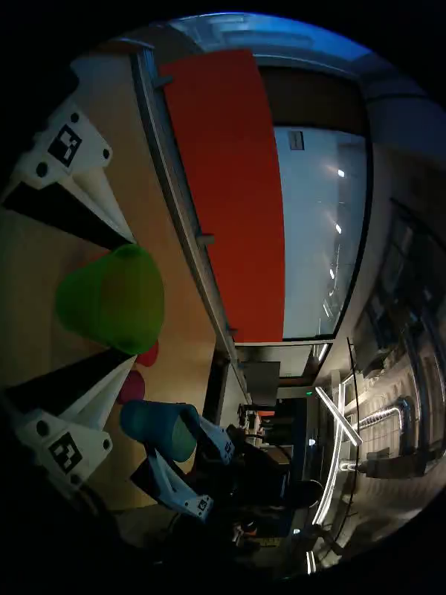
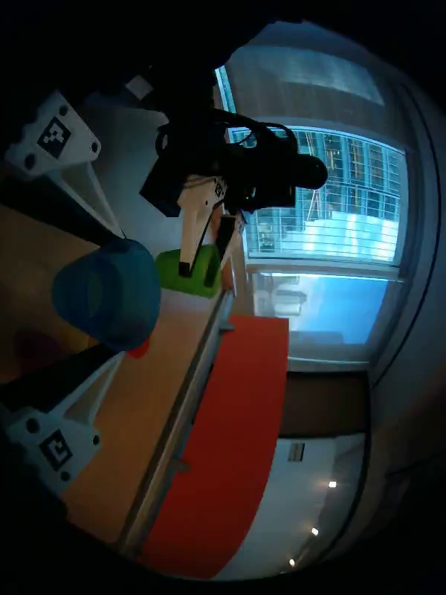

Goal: Pour water

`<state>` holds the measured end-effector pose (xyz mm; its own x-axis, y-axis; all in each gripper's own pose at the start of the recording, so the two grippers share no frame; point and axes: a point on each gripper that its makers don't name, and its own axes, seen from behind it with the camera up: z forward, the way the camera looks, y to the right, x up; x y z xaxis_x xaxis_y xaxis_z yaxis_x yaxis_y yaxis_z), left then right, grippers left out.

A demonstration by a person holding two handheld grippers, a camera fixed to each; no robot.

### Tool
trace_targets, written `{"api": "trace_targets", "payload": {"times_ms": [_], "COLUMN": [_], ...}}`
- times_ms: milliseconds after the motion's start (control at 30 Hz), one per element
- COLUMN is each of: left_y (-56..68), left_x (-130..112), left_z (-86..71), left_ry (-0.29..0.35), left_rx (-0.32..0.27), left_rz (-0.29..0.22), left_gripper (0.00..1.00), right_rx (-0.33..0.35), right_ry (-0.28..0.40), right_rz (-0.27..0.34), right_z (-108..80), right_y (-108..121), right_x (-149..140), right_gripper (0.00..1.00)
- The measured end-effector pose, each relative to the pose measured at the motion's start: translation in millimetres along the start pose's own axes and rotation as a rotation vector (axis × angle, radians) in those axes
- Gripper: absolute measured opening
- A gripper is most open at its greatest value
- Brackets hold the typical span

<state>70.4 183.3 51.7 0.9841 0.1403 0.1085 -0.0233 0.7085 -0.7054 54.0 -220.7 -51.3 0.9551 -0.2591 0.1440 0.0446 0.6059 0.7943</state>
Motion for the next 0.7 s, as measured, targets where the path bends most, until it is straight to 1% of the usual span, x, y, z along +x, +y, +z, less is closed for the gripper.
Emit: {"api": "trace_targets", "payload": {"times_ms": [267,467,700], "left_y": [12.6,21.3,30.0], "left_x": [2,3,4], "left_z": [-9.6,-16.6,-25.0], "left_ry": [0.023,0.037,0.042], "left_rx": [0.003,0.001,-0.004], "left_rz": [-0.007,-0.008,0.006], "left_gripper": [0.88,0.88,0.88], "right_rx": [-0.014,-0.016,-0.021], "right_ry": [0.022,0.035,0.053], "right_rz": [-0.040,-0.069,-0.109], "right_z": [-4.7,-4.7,-2.1], "right_y": [7,10,15], "right_x": [17,28,42], "right_gripper": [0.91,0.91,0.91]}}
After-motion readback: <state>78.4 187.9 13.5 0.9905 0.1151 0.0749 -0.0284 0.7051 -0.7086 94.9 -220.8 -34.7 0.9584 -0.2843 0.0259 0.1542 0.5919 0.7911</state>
